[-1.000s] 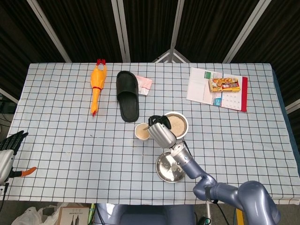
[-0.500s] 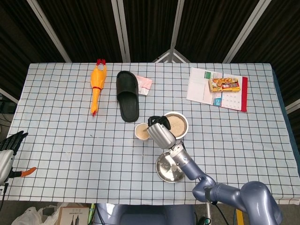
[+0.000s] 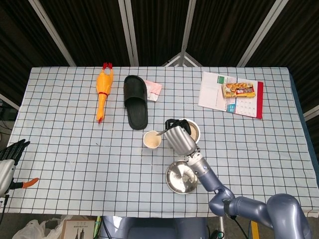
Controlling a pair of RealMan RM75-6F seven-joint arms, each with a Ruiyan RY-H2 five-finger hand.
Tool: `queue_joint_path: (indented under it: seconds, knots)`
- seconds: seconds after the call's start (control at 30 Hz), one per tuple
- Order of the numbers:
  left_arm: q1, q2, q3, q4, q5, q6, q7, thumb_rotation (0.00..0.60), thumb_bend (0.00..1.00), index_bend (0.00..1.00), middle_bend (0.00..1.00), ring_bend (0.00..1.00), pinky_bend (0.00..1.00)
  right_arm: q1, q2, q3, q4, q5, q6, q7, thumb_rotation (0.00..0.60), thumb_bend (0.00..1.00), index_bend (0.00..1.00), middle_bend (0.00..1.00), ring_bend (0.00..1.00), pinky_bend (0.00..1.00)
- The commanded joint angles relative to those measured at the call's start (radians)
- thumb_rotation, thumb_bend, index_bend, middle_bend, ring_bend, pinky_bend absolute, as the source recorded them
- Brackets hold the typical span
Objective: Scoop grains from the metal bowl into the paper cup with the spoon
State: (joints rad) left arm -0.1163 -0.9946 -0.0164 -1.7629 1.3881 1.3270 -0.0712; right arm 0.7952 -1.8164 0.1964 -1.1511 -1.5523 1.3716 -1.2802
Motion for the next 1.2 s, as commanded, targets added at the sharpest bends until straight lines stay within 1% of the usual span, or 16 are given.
queue_joint_path:
  seconds: [0.03, 0.17, 0.23, 0.37, 0.5, 0.67, 0.83, 0.97, 1.2]
  knots:
    - [0.0, -0.001, 0.0, 0.0, -0.001, 0.0, 0.003, 0.6, 0.0, 0.0, 0.0, 0.0, 0.0, -0.034, 0.039, 0.016, -0.052, 0.015, 0.035, 0.032, 0.6, 0.6, 0.64, 0.86, 1.0, 1.0]
    - [0.002, -0.002, 0.0, 0.0, 0.0, 0.003, 0.008, 0.6, 0.0, 0.0, 0.0, 0.0, 0.0, -0.077, 0.08, 0.018, -0.109, 0.03, 0.066, 0.065, 0.6, 0.6, 0.64, 0.86, 1.0, 1.0]
    - [0.003, -0.002, 0.0, 0.0, 0.001, 0.006, 0.009, 0.6, 0.0, 0.0, 0.0, 0.0, 0.0, -0.109, 0.104, 0.005, -0.137, 0.035, 0.085, 0.088, 0.6, 0.6, 0.64, 0.86, 1.0, 1.0]
    - [0.004, -0.005, 0.001, 0.002, 0.005, 0.011, 0.02, 0.6, 0.0, 0.0, 0.0, 0.0, 0.0, -0.156, 0.132, -0.032, -0.164, 0.031, 0.105, 0.114, 0.6, 0.6, 0.64, 0.86, 1.0, 1.0]
    - [0.006, -0.012, 0.001, 0.002, 0.005, 0.019, 0.041, 0.6, 0.0, 0.0, 0.0, 0.0, 0.0, -0.217, 0.143, -0.092, -0.182, 0.014, 0.13, 0.163, 0.6, 0.6, 0.64, 0.86, 1.0, 1.0]
    - [0.01, -0.02, 0.001, 0.003, 0.006, 0.03, 0.062, 0.6, 0.0, 0.0, 0.0, 0.0, 0.0, -0.27, 0.118, -0.148, -0.184, -0.003, 0.14, 0.186, 0.6, 0.6, 0.64, 0.86, 1.0, 1.0]
    - [0.015, -0.026, 0.001, 0.007, 0.008, 0.042, 0.07, 0.6, 0.0, 0.0, 0.0, 0.0, 0.0, -0.318, 0.075, -0.197, -0.175, -0.016, 0.138, 0.192, 0.6, 0.6, 0.64, 0.86, 1.0, 1.0]
    - [0.018, -0.027, -0.001, 0.01, 0.008, 0.049, 0.069, 0.6, 0.0, 0.0, 0.0, 0.0, 0.0, -0.345, 0.046, -0.217, -0.168, -0.028, 0.139, 0.187, 0.6, 0.6, 0.64, 0.86, 1.0, 1.0]
    - [0.02, -0.029, -0.008, 0.014, 0.002, 0.054, 0.062, 0.6, 0.0, 0.0, 0.0, 0.0, 0.0, -0.378, 0.016, -0.221, -0.151, -0.038, 0.13, 0.183, 0.6, 0.6, 0.64, 0.86, 1.0, 1.0]
